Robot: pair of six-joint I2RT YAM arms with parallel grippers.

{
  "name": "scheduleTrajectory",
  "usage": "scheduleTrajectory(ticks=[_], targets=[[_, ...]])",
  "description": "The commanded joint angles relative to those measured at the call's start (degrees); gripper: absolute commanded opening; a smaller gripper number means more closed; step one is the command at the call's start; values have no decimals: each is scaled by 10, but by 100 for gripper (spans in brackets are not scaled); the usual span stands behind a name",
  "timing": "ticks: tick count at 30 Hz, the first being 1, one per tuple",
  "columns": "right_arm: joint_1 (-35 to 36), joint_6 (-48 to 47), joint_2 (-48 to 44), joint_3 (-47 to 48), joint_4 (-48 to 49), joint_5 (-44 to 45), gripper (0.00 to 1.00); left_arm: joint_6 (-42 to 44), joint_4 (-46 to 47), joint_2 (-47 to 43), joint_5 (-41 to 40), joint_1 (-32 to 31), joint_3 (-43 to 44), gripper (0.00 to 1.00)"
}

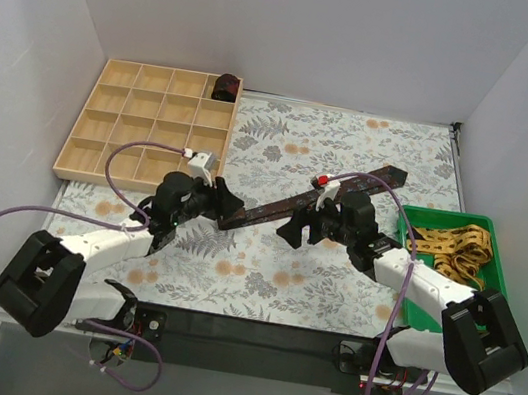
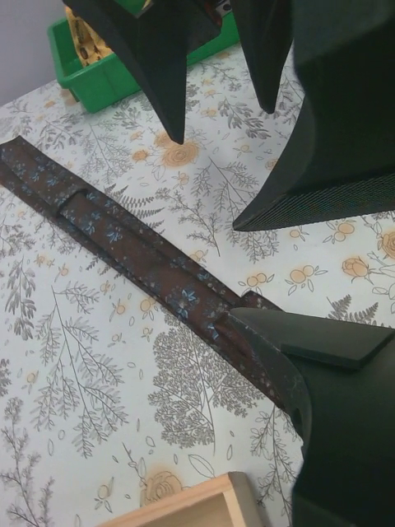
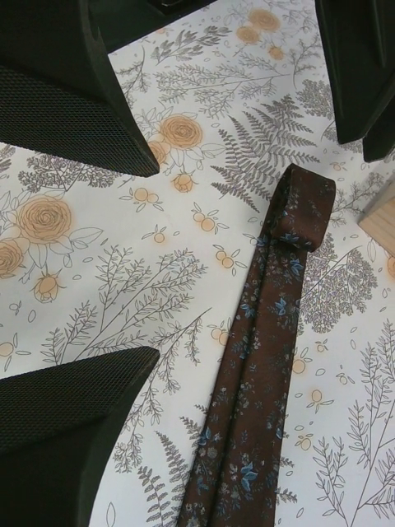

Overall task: Roll the ties
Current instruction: Roll the tie

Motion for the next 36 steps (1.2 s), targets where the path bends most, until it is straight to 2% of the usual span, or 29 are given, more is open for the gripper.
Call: scheduleTrajectory(ticks=[1, 11, 19, 31, 36], targets=[[-1, 1, -16, -9, 15, -3, 76, -59, 159, 13, 57, 28, -36, 39], [-2, 1, 0, -6, 17, -8, 76, -78, 262, 82, 112, 56, -77, 35], [-1, 1, 18, -1, 17, -13, 76, -115, 378, 180, 150, 64, -102, 31], [-1, 0, 36, -1, 24, -17, 76, -147, 436, 297, 137, 67, -113, 29], [-1, 1, 40, -3, 29, -21, 75, -152, 431, 339, 120, 69, -114, 27]])
